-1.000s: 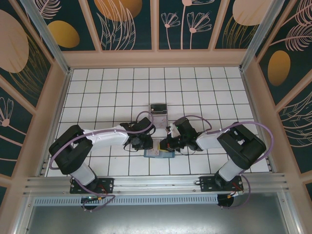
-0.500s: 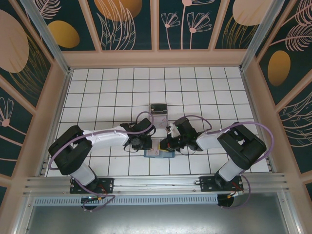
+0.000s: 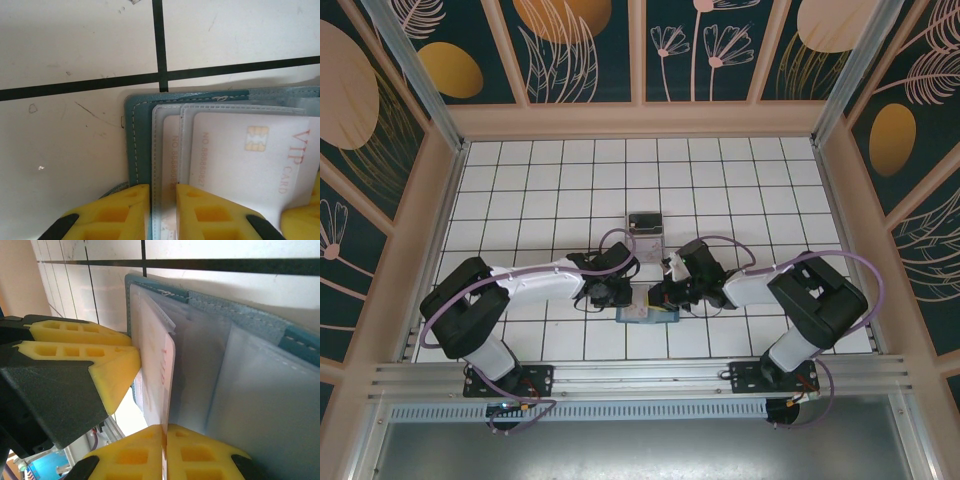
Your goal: Take the credit cards out of the card holder
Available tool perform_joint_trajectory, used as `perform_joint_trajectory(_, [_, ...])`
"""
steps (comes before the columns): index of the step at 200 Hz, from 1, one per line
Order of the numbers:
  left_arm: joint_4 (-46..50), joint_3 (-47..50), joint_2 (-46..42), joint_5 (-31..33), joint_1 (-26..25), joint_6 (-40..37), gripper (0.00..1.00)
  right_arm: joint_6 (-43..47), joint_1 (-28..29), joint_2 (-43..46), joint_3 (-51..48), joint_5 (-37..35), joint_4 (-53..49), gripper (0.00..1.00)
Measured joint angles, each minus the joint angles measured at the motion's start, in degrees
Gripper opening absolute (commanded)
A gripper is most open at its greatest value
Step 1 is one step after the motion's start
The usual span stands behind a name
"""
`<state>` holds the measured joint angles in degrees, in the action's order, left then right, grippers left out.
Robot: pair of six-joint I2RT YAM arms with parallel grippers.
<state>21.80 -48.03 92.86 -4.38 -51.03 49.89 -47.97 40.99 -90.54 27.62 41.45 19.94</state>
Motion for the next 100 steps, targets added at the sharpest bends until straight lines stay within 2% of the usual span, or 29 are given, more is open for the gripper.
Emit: perform_joint_trajectory(100, [0.07, -0.04, 0.09, 0.00, 0.00, -0.20, 0.20, 0.04, -0.70, 2.23, -0.72, -0.37, -1.44, 0.03])
